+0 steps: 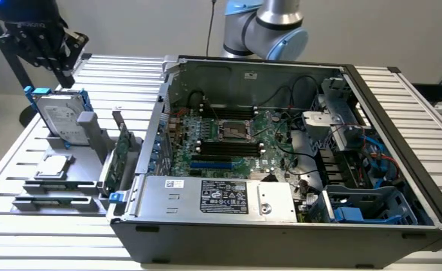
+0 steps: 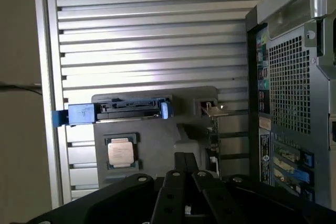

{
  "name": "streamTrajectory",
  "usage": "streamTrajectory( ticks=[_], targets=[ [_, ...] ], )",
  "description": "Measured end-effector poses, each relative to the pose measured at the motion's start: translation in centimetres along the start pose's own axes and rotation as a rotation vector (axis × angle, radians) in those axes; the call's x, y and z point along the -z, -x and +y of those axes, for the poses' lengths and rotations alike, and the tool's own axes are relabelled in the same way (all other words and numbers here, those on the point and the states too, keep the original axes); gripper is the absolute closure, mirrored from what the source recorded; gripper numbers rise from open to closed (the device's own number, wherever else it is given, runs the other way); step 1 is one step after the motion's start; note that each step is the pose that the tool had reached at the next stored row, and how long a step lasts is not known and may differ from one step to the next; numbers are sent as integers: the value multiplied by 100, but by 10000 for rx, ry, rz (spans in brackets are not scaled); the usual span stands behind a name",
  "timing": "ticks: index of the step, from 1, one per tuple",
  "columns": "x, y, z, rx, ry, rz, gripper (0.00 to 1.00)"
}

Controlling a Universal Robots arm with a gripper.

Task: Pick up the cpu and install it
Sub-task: 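Reach for the cpu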

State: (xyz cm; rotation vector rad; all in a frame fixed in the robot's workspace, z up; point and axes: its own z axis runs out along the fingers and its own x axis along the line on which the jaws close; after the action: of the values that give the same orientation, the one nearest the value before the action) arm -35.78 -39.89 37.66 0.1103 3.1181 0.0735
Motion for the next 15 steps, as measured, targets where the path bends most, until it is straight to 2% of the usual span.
streamTrajectory(
  ticks=[15],
  targets=[
    [-188,-684,-57,0,-37,-3,89]
  ],
)
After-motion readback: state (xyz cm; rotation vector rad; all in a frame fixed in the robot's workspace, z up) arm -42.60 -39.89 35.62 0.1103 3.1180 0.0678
